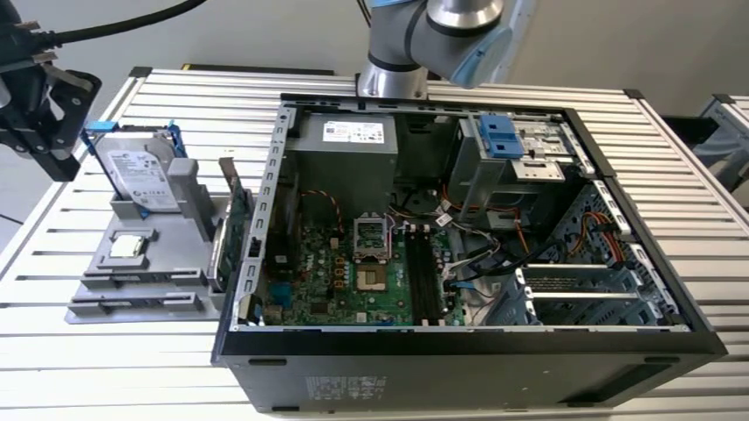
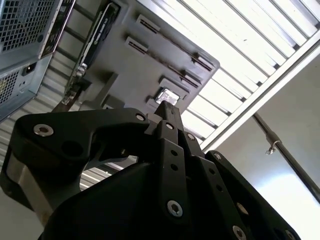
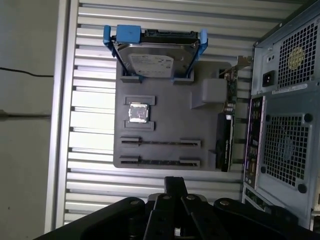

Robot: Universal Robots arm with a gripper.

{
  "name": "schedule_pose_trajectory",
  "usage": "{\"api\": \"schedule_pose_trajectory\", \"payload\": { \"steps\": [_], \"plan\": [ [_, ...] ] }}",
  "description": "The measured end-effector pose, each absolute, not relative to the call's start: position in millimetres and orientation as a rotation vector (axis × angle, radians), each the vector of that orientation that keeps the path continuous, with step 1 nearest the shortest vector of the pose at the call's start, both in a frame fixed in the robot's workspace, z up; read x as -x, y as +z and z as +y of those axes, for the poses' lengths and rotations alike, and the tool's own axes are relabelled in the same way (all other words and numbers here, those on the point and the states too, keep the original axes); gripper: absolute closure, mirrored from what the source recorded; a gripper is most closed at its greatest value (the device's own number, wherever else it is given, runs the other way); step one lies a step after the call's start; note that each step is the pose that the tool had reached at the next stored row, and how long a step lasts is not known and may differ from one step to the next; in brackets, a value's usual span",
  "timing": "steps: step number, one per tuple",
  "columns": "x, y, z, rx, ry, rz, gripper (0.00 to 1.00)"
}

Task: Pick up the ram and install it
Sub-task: 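Pick up the ram and move it above insertion slot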

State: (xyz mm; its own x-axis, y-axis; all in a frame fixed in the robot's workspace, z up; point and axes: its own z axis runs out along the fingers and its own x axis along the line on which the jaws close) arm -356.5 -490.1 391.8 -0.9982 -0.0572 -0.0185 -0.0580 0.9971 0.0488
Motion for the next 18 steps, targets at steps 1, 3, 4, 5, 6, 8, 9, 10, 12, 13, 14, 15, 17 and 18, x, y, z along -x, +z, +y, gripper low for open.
{"api": "schedule_pose_trajectory", "payload": {
  "steps": [1, 3, 4, 5, 6, 8, 9, 10, 12, 13, 14, 15, 17, 18],
  "plan": [
    [356.8, 391.6, -490.3, 0.090, 0.077, 3.122, 1.00],
    [357.0, 391.5, -490.5, 0.090, 0.077, 3.122, 1.00],
    [357.0, 391.5, -490.5, 0.090, 0.077, 3.122, 1.00],
    [357.0, 391.5, -490.5, 0.090, 0.077, 3.122, 1.00],
    [357.0, 391.5, -490.5, 0.090, 0.077, 3.122, 1.00],
    [357.1, 391.5, -490.5, 0.090, 0.078, 3.122, 1.00],
    [357.0, 391.5, -490.6, 0.090, 0.078, 3.122, 1.00],
    [356.9, 391.5, -490.6, 0.091, 0.078, 3.122, 1.00],
    [356.9, 391.5, -490.6, 0.096, 0.078, 3.122, 1.00],
    [357.0, 391.5, -490.6, 0.100, 0.078, 3.122, 1.00],
    [357.0, 391.5, -490.5, 0.104, 0.078, 3.122, 1.00],
    [357.0, 391.5, -490.5, 0.108, 0.078, 3.122, 1.00],
    [357.0, 391.5, -490.5, 0.116, 0.079, 3.122, 1.00],
    [357.0, 391.5, -490.5, 0.119, 0.079, 3.122, 1.00]
  ]
}}
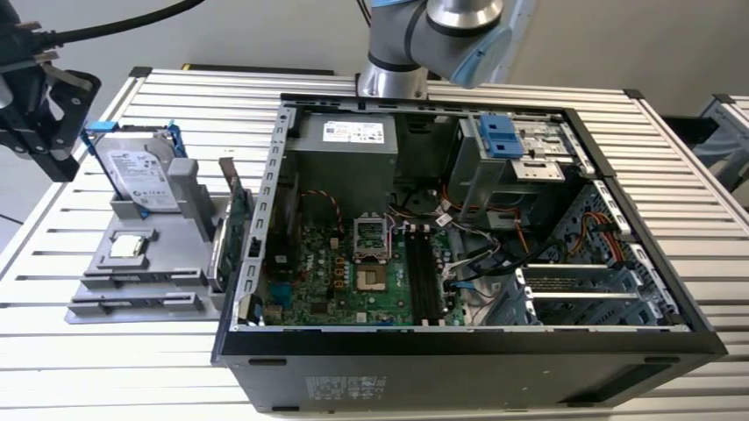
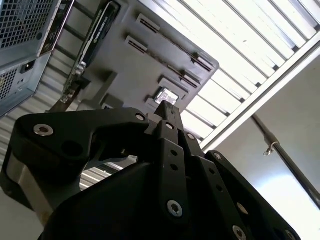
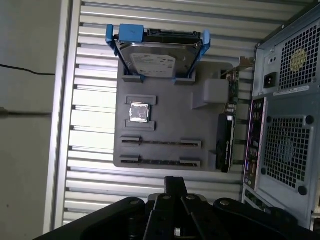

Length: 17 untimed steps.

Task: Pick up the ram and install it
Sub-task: 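Pick up the ram and move it above insertion slot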

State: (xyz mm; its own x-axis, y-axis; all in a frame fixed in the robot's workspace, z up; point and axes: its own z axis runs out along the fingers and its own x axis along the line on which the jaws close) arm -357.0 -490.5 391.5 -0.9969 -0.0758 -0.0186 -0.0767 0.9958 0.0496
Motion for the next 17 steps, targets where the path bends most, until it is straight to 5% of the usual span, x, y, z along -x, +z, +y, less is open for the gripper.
{"api": "schedule_pose_trajectory", "payload": {
  "steps": [17],
  "plan": [
    [357.1, 391.6, -490.5, 0.226, 0.079, 3.118, 1.00]
  ]
}}
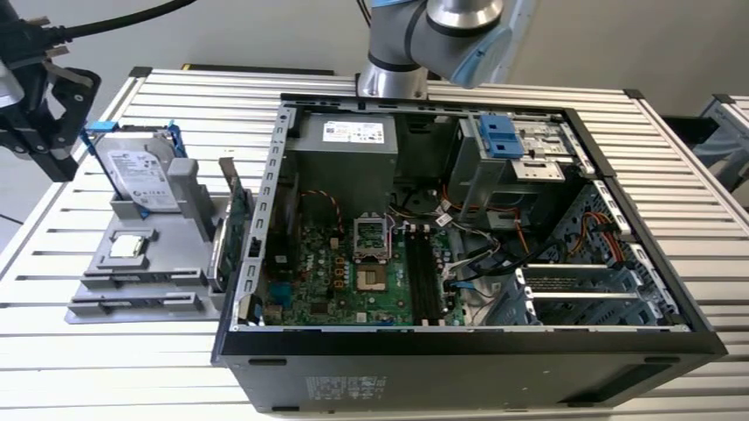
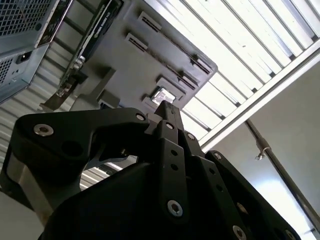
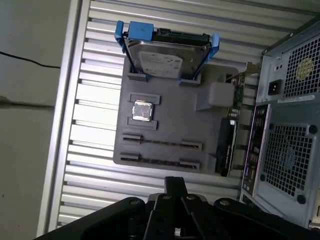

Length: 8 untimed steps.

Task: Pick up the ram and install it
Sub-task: 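Pick up the ram and move it above insertion slot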

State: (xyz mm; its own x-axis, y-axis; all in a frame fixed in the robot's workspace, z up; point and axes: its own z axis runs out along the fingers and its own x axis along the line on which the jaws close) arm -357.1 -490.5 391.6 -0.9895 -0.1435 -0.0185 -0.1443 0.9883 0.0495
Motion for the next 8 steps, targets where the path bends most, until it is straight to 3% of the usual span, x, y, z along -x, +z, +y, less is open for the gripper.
{"api": "schedule_pose_trajectory", "payload": {
  "steps": [8],
  "plan": [
    [357.2, 391.5, -490.5, 0.277, 0.080, 3.114, 1.00]
  ]
}}
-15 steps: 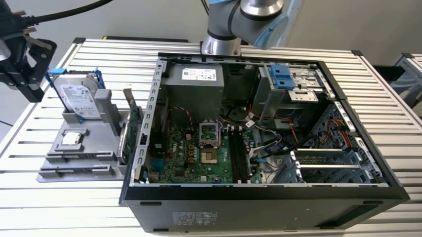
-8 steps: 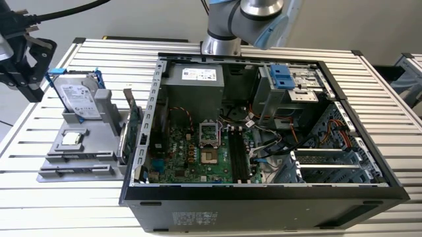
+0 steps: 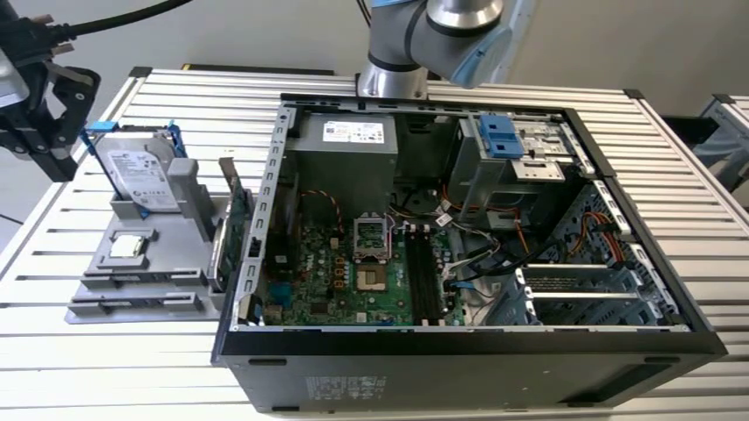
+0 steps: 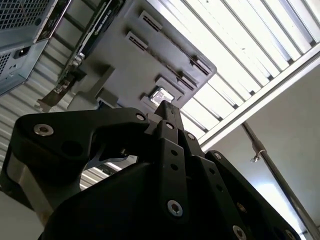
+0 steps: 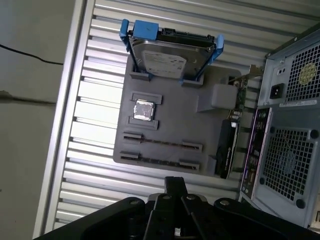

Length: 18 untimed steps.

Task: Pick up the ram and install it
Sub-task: 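Pick up the ram and move it above insertion slot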

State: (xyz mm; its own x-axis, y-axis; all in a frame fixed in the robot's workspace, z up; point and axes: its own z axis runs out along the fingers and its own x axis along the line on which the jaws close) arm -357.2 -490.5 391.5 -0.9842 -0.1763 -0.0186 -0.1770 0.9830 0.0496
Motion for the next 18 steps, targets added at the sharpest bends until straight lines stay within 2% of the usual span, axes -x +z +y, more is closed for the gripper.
{"api": "schedule_pose_trajectory", "payload": {
  "steps": [18],
  "plan": [
    [357.4, 391.5, -490.5, 0.392, 0.081, 3.104, 1.00]
  ]
}}
